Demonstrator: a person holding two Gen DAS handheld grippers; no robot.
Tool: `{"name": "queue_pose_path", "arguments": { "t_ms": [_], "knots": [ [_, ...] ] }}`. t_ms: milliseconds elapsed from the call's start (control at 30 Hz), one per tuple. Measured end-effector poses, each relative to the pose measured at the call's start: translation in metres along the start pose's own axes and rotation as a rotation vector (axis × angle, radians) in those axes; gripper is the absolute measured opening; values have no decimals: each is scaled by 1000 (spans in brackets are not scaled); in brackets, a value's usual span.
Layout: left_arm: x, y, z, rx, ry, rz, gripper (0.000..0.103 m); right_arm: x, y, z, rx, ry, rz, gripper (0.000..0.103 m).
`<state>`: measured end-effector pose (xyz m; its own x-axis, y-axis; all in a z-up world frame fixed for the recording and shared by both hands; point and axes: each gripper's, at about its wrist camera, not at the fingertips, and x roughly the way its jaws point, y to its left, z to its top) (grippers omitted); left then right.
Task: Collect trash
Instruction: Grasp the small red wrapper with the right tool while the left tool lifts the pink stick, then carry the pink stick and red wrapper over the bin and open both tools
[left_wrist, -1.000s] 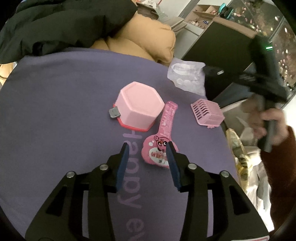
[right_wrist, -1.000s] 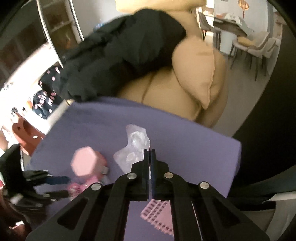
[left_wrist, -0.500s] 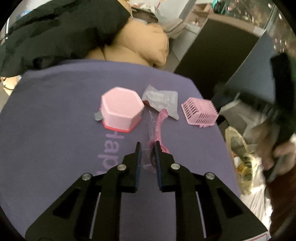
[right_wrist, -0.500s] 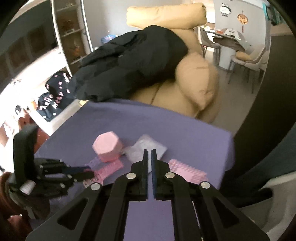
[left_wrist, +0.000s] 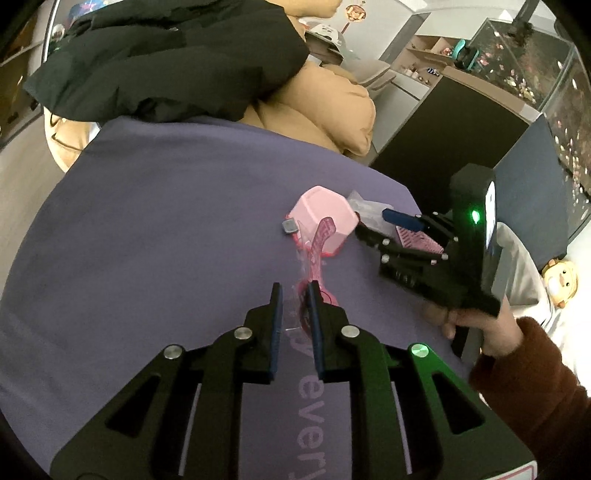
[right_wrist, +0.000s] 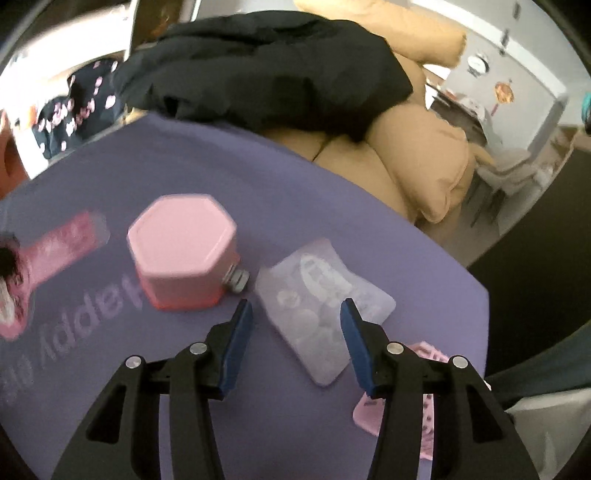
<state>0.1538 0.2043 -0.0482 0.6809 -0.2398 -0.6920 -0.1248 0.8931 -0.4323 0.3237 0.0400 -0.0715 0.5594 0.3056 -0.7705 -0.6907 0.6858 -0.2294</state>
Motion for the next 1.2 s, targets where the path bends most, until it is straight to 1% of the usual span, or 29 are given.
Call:
{"name": "queue_pose_path", "arguments": {
  "t_ms": [67,100,133,200,233,267,300,333,433,533,633,733,900,967,1100,1200],
  "knots": [
    [1,2,0,-11,1,-8,14,5,-13,1,78,21,62,46],
    [1,4,0,-15,0,-13,14,7,-21,1,134,38,117,39],
    [1,4,1,-17,-2,-17,14,7,-24,2,156,45,107,28],
    [0,4,0,-21,-7,-23,14,6,-24,3,143,56,73,18],
    [-1,3,-1,-21,-9,-26,14,3,-24,2,139,54,65,14],
    [-3,2,-1,-20,-13,-28,14,-4,-23,2,136,39,58,11],
    [-5,2,-1,-18,-17,-29,14,-12,-23,2,132,18,56,7],
    [-7,1,0,-15,-22,-29,14,-20,-24,3,130,-1,52,5],
    [-16,-8,5,-1,-43,-23,14,-58,-30,2,151,-77,67,5],
    [-31,-27,13,39,-84,-17,14,-106,-43,-1,169,-164,75,5],
    [-50,-55,20,84,-135,-21,14,-149,-53,-6,175,-234,67,5],
    [-64,-85,24,128,-178,-30,14,-197,-63,-17,178,-307,45,5],
    [-80,-134,27,193,-236,-63,14,-261,-80,-43,177,-382,-8,5],
    [-81,-154,27,215,-242,-79,14,-282,-89,-57,183,-399,-28,5],
    [-71,-191,23,264,-224,-107,14,-312,-109,-85,209,-415,-69,5],
    [-56,-217,20,287,-180,-159,14,-327,-126,-107,234,-417,-111,5]
  ]
}}
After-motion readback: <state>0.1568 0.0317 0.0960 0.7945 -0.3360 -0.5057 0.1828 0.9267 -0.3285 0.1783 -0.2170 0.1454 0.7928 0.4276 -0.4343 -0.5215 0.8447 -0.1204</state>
